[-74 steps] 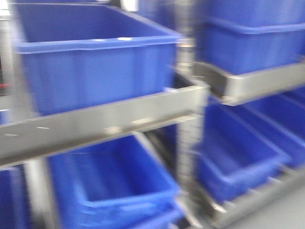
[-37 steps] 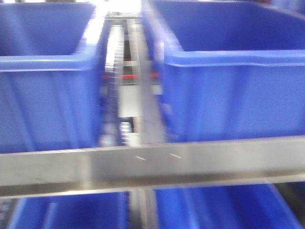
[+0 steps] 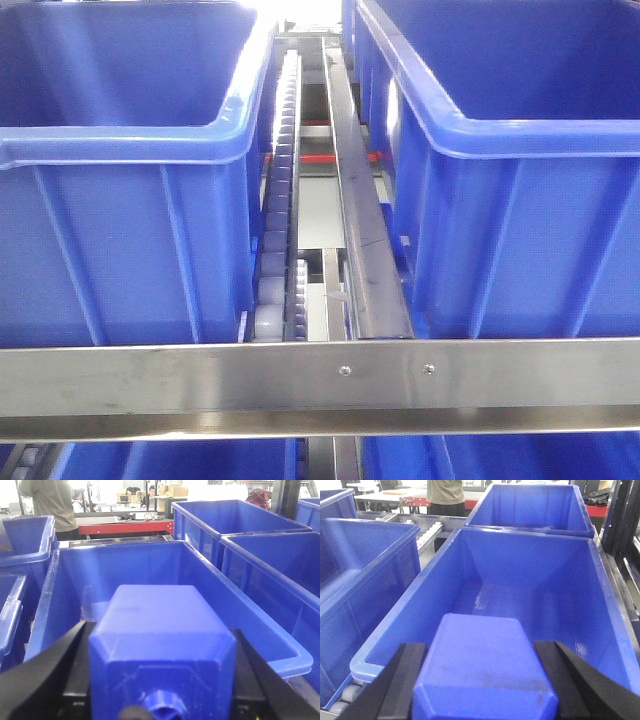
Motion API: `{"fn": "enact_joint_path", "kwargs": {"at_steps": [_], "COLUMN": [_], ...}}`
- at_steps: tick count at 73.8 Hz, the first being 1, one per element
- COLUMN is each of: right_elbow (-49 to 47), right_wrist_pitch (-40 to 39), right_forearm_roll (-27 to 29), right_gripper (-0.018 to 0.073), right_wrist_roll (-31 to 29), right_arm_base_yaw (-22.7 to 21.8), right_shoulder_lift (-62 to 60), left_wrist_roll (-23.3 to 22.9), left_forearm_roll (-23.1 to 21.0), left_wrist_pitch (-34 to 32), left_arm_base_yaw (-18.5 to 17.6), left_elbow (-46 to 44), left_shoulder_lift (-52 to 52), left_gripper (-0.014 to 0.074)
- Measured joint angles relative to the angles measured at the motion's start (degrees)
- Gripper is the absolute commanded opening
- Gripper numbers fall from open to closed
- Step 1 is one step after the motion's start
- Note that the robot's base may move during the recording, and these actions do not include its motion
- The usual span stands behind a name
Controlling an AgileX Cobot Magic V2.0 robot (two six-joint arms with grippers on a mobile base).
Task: Pick and sort blue part to right shelf
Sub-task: 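Position both held parts above the blue bins on the rack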
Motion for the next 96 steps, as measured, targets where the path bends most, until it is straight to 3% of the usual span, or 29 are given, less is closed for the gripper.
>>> {"fn": "enact_joint_path", "kwargs": {"at_steps": [53,65,83,96], "right_elbow": [0.00,0.00,0.00,0.46], "right_wrist_pitch": [0.00,0.00,0.00,-0.34], "right_forearm_roll": [0.00,0.00,0.00,0.00], "right_gripper": [0.0281,0.0281,0.0281,0.0281], "right_wrist_roll": [0.00,0.00,0.00,0.00], "right_arm_base_yaw": [0.00,0.00,0.00,0.00], "right_shoulder_lift": [0.00,0.00,0.00,0.00], "left_wrist_roll": [0.00,0.00,0.00,-4.30], "left_forearm_roll": [0.00,1.87,2.20,2.20], "left_wrist_pitch": [0.00,-1.93,-4.49,-5.74], "left_arm_base_yaw": [0.00,0.00,0.00,0.00], "left_elbow": [0.00,0.00,-7.76,-16.24], "left_shoulder_lift": [0.00,1.28,21.63,40.39], "left_gripper": [0.0303,0.0303,0.0303,0.0303]}}
